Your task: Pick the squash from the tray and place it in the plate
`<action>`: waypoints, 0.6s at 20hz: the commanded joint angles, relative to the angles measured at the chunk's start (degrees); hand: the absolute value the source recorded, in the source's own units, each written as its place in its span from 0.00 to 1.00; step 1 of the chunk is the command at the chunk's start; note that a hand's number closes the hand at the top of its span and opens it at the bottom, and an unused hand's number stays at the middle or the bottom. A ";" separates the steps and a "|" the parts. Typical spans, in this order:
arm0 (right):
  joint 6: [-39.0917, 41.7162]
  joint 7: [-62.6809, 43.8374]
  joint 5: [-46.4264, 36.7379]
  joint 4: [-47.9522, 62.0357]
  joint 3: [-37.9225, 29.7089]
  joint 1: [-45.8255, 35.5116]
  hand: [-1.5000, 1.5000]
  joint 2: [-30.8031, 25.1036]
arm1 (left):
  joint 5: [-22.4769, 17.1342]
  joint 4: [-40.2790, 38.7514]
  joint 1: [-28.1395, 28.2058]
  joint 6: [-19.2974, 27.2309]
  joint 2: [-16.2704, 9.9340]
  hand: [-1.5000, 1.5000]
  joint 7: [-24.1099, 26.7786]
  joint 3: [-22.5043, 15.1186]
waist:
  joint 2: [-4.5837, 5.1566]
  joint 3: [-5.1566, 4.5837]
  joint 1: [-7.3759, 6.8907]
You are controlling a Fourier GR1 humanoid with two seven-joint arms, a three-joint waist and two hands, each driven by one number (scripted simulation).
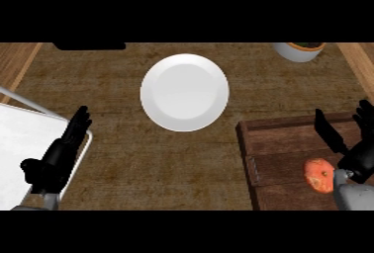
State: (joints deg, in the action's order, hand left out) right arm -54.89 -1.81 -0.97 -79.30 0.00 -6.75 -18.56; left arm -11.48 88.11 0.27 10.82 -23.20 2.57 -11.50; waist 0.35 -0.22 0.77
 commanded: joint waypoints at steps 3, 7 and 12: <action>-19.46 -0.03 -15.56 1.17 5.71 3.20 0.00 8.80 | -1.28 -6.93 -0.46 -2.30 0.93 0.50 4.79 2.60 | -0.28 -0.01 -0.33; -22.99 -6.86 -25.08 -0.19 5.96 8.62 0.00 11.33 | -1.31 -7.62 -1.77 -2.18 1.36 0.50 3.75 2.77 | -0.42 -0.21 0.60; -16.14 -15.02 -34.50 -0.69 3.03 15.71 0.00 15.37 | -1.47 -8.45 -1.85 -3.70 0.35 0.50 4.52 3.40 | -0.20 -0.40 0.68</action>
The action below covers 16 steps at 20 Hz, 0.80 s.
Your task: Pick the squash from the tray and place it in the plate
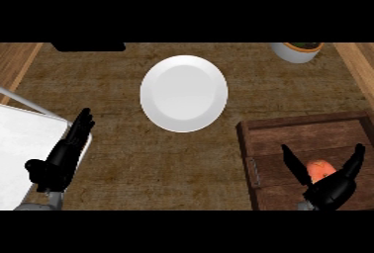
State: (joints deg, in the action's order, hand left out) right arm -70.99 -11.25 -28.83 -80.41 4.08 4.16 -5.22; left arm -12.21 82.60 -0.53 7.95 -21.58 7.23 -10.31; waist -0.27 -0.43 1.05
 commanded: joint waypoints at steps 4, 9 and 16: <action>8.70 -13.39 -10.42 1.22 -2.96 7.28 0.00 2.26 | -0.76 -2.34 -0.64 -0.93 -1.08 0.50 0.27 2.01 | 0.83 -0.28 -0.39; 20.33 -24.68 -14.56 -1.91 -1.89 9.90 0.00 0.94 | -0.20 -3.36 -1.31 -0.86 -0.98 0.50 1.25 2.14 | 0.94 -0.31 -0.58; 35.88 -47.43 -27.58 -14.22 -1.33 9.26 0.00 2.40 | 0.39 -2.70 -0.31 -0.78 -0.34 0.50 1.91 1.44 | 0.45 -0.07 -1.10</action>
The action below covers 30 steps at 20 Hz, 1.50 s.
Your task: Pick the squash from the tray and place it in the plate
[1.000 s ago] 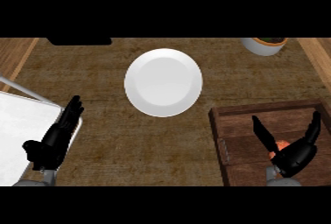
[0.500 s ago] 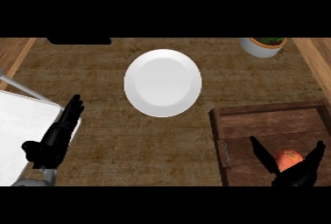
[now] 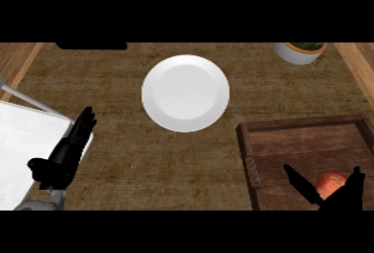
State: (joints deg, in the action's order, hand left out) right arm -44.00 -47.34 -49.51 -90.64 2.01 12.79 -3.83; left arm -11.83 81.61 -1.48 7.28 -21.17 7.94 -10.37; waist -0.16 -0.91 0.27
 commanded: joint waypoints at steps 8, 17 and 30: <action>30.39 -28.89 -14.05 -14.45 0.54 -5.76 0.00 1.56 | -0.45 -5.84 -0.83 -2.86 -1.13 0.50 1.76 2.93 | 0.29 0.76 -0.35; 32.17 -22.89 -9.29 -12.29 -4.69 -4.66 0.00 2.58 | 0.34 -1.55 -0.67 -2.89 0.20 0.50 -1.40 3.57 | 0.13 0.92 -0.36; 30.36 -14.70 -6.04 -1.02 -6.53 -5.68 1.00 3.80 | 3.25 -7.19 -1.63 -2.92 3.37 0.50 1.56 5.26 | 0.16 0.92 -0.22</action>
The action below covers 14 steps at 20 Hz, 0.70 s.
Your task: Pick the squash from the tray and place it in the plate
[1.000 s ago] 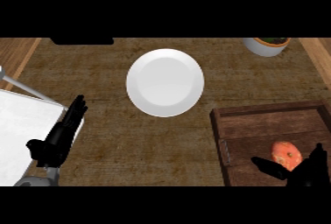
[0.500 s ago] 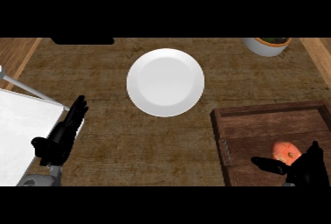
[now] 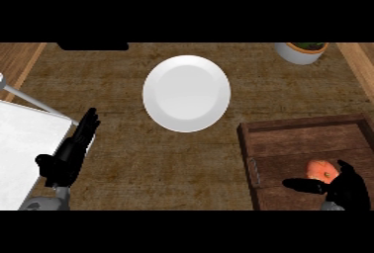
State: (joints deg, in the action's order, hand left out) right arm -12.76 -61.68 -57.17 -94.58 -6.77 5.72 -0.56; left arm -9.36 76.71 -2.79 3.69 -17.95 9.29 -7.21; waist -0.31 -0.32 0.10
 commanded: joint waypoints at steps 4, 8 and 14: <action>-0.19 3.81 2.47 6.46 -0.97 -2.02 1.00 -0.88 | -1.11 0.82 0.24 -3.08 -2.73 0.50 -1.33 4.42 | 0.30 0.34 -0.34; -2.56 5.12 -0.21 6.27 0.49 -1.05 1.00 0.31 | -0.47 -1.16 0.08 -2.92 -1.84 0.50 0.20 5.00 | 0.31 0.33 -0.25; 14.21 29.36 7.26 9.32 9.45 -8.33 1.00 -12.85 | 2.30 -0.72 -4.37 0.00 0.85 0.50 -1.85 1.19 | 1.06 0.65 -3.63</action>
State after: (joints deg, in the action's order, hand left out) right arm -4.61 -43.95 -52.16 -88.33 -3.09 0.75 -8.94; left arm -8.09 75.64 -4.87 2.51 -16.64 7.73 -6.50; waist -0.01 -0.86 -1.30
